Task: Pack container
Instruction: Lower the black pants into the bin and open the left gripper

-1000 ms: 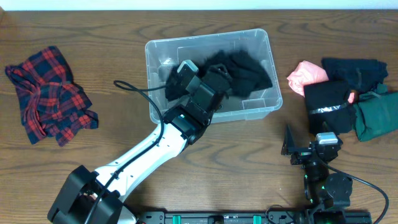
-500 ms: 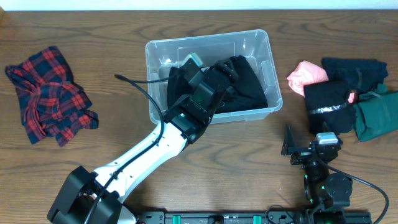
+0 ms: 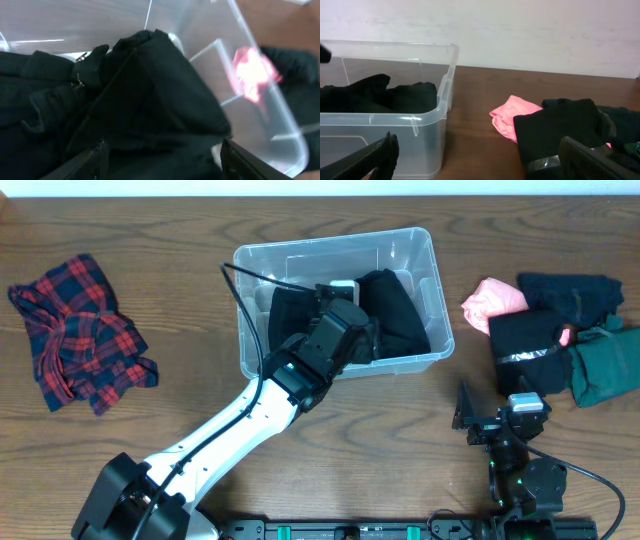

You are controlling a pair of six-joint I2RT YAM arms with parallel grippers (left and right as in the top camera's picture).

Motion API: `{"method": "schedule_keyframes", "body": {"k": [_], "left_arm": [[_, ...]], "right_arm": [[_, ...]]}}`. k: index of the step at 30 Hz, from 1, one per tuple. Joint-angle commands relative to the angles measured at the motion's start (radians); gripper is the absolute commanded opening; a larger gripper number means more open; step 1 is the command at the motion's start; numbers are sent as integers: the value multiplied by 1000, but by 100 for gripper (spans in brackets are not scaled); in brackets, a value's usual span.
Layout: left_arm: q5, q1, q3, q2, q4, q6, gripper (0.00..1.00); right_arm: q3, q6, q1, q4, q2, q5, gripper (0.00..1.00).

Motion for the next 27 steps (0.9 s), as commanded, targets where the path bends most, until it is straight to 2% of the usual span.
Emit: {"method": "schedule_keyframes", "body": {"k": [1, 10, 27], "left_arm": [[13, 2, 25, -18, -39, 134, 72], [-13, 2, 25, -18, -188, 213, 72], [-13, 2, 25, -18, -311, 410, 72]], "right_arm": [[-3, 3, -13, -3, -5, 3, 99], [-3, 3, -13, -3, -5, 3, 99], [-3, 3, -13, -3, -5, 3, 99]]}}
